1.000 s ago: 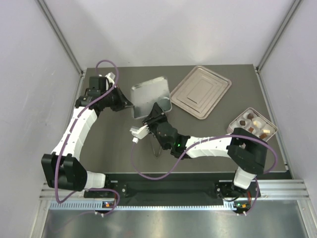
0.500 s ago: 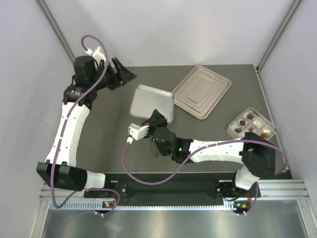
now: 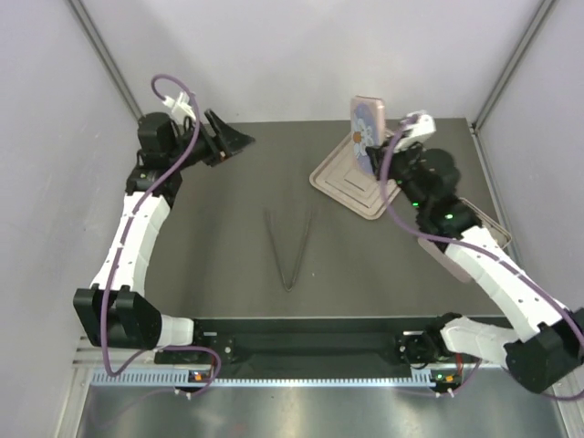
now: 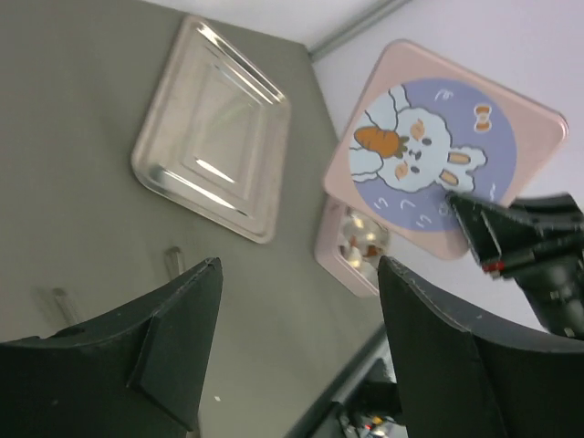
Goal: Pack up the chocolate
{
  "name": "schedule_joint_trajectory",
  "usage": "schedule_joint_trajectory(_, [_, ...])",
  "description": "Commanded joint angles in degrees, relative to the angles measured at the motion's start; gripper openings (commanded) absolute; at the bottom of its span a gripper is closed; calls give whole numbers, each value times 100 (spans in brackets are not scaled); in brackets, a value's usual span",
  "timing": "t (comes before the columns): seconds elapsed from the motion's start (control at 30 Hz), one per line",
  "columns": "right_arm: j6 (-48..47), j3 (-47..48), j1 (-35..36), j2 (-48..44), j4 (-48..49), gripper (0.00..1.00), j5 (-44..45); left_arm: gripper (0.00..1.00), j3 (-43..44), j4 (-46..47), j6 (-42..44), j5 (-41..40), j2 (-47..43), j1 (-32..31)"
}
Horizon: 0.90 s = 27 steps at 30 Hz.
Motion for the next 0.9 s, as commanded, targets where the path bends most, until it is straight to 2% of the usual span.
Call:
schedule_joint_trajectory(0.0, [2362, -173, -1089, -322, 260, 1, -2727, 74, -503, 1639, -569, 960, -116, -29])
schedule_joint_trajectory(0.07, [3272, -410, -1712, -331, 743, 1, -3513, 74, -837, 2009, -613, 1041, -64, -134])
schedule_joint_trajectory(0.1, [3627, -533, -1872, -340, 1068, 1, -4178, 74, -899, 2194, -596, 1076, -29, -239])
schedule_joint_trajectory(0.13, [3987, -812, -1969, -340, 1932, 1, -4446, 74, -1004, 2300, -605, 1102, 15, -292])
schedule_joint_trajectory(0.17, [4634, -937, -2118, -349, 2315, 1, -4631, 73, -1049, 2414, -622, 1146, 120, -354])
schedule_joint_trajectory(0.2, [4902, -1043, -2163, -349, 2624, 1, -4859, 73, -1084, 2798, -770, 1225, 165, -468])
schedule_joint_trajectory(0.23, [5096, -1166, -2181, -332, 3096, 1, -4931, 73, -1180, 3037, -902, 1374, 217, -503])
schedule_joint_trajectory(0.33, [5598, -1280, -2199, -200, 3469, 1, -5133, 73, -1251, 3793, -1325, 1498, 376, -723])
schedule_joint_trajectory(0.47, [6713, -1501, -2199, 28, 5161, 1, -5379, 73, -1023, 3575, -1185, 1445, 700, -995])
schedule_joint_trajectory(0.57, [7345, -1589, -2199, 274, 5963, 1, -5450, 72, -996, 3723, -1307, 1480, 841, -1136])
schedule_joint_trajectory(0.63, [7610, -1676, -2181, 476, 6334, 1, -5485, 73, -1066, 3952, -1456, 1498, 868, -1198])
schedule_joint_trajectory(0.7, [7927, -1747, -2199, 652, 6772, 1, -5520, 72, -1145, 4610, -1877, 1577, 921, -1277])
schedule_joint_trajectory(0.77, [7990, -1826, -2199, 705, 6828, 1, -5529, 72, -1251, 5355, -2396, 1665, 1000, -1356])
schedule_joint_trajectory(0.87, [7955, -1914, -2190, 767, 6828, 2, -5547, 71, -1278, 5561, -2608, 1718, 1061, -1461])
